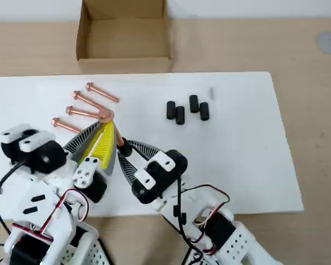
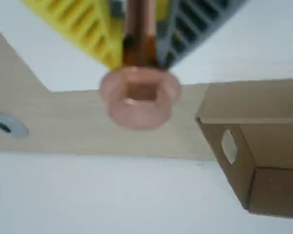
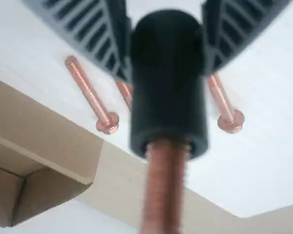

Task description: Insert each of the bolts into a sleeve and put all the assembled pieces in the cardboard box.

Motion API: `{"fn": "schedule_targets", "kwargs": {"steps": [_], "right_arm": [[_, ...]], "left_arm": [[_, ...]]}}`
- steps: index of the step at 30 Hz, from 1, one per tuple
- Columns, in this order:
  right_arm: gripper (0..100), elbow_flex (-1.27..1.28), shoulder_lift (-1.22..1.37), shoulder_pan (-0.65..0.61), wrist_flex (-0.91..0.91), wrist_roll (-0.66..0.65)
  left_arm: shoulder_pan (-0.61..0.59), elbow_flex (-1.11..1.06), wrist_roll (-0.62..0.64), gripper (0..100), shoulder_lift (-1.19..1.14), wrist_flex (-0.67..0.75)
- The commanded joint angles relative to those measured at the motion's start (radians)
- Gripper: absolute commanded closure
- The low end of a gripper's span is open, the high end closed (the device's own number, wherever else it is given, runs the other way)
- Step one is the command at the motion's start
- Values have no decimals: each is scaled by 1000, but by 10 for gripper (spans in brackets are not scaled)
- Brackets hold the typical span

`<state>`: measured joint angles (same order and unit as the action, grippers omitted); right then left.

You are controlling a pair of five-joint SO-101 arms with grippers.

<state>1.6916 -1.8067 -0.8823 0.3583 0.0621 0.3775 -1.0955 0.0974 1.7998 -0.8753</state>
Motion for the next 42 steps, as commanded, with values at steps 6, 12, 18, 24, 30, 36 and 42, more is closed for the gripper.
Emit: {"fn": "schedule_targets", "kwargs": {"steps": [6,12,18,24,30,36,42], "right_arm": [[989,-2,-88,19,-29,12],[989,-2,-88,45,-29,12],[989,-2,-88,84,-29,12],[989,-2,-90,84,-34,12],[989,-2,-90,84,-35,12],[989,-4,-90,84,-35,12],[989,-7,-90,84,-35,8]], "left_arm": [[5,74,-101,995,-4,-8],[69,155,-152,995,-5,-163],[172,219,-72,994,-5,-236],[172,222,-60,994,-7,-236],[170,241,-60,994,-7,-238],[130,269,-80,994,-7,-229],[-130,267,-92,993,-7,-213]]}}
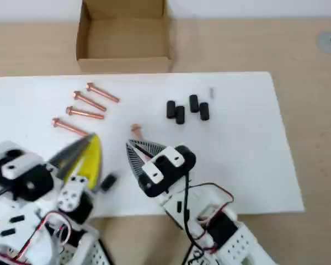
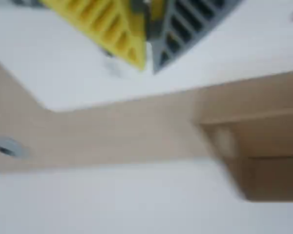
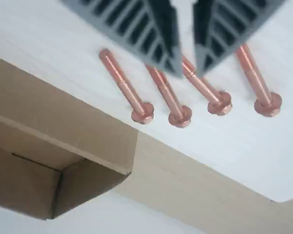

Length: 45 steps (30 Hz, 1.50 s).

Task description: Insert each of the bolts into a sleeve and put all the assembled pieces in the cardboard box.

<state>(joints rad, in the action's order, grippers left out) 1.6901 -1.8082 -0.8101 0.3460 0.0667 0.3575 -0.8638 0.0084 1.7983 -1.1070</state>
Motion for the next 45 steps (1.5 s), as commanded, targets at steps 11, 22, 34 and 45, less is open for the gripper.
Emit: {"fn": "schedule_targets", "kwargs": {"steps": [11,22,34,45], "right_arm": [[986,-113,-79,104,92,-64],[985,-354,53,101,548,58],[903,-1067,832,156,891,244],[894,-1237,1050,-160,1063,496]], "left_arm": [[-557,104,58,859,-470,-238],[-308,585,203,830,-1178,-646],[-241,694,104,818,-1221,-646],[-683,842,351,878,-1181,-646]]}}
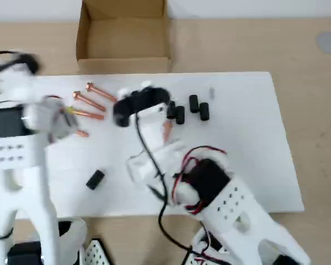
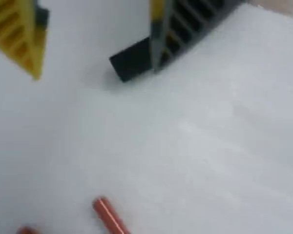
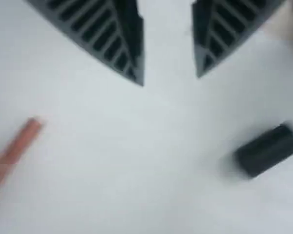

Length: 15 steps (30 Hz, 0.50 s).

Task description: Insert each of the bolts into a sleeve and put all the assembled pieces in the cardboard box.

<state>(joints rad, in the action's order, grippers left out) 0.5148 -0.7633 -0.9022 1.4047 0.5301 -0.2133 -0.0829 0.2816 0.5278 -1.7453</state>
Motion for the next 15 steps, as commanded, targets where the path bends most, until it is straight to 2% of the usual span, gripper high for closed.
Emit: {"fn": "schedule_targets", "kwargs": {"steps": [1,6,10,15], "right_arm": [[893,-62,5,-85,5,34],[893,-50,22,-165,-2,23],[893,-16,140,-219,-9,-84],[893,-47,364,-234,-9,-420]], "left_arm": [[-141,61,84,881,128,-8],[-239,-46,86,879,332,-8],[-333,-184,81,878,476,37],[-494,-356,41,878,599,130]]}}
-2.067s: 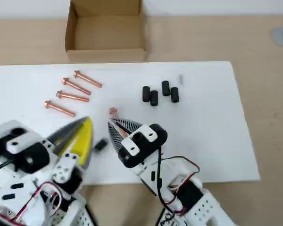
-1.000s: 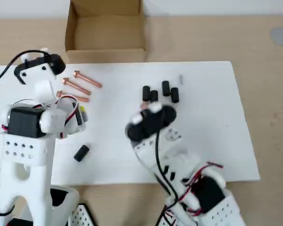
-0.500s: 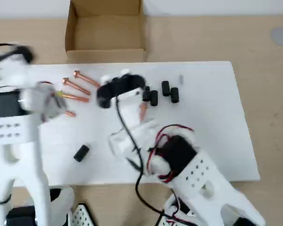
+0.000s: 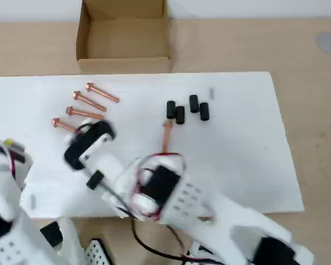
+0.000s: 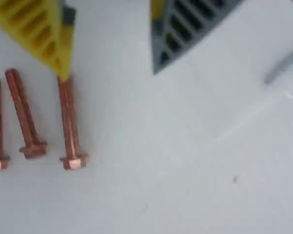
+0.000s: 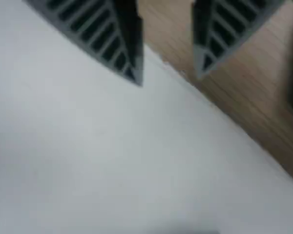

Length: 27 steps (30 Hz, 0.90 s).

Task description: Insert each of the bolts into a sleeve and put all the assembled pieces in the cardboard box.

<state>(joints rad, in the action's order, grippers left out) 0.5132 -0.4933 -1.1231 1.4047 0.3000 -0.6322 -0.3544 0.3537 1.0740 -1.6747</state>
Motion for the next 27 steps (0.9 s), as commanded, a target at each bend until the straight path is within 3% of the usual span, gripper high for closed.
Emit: {"fn": "schedule_targets", "kwargs": {"steps": [1,9,14,18,20,27], "right_arm": [[893,-70,131,-12,-6,-255],[885,-357,309,28,118,-839],[883,-401,352,71,107,-887],[882,-401,398,84,103,-1054],[882,-404,429,82,106,-1068],[807,-433,524,74,77,-1149]], "left_arm": [[-109,-130,-46,878,73,84],[-390,-348,-121,878,249,207],[-554,-408,-120,878,337,278],[-753,-456,-81,878,369,328],[-835,-486,-83,878,372,356],[-1003,-598,-138,840,366,466]]}}
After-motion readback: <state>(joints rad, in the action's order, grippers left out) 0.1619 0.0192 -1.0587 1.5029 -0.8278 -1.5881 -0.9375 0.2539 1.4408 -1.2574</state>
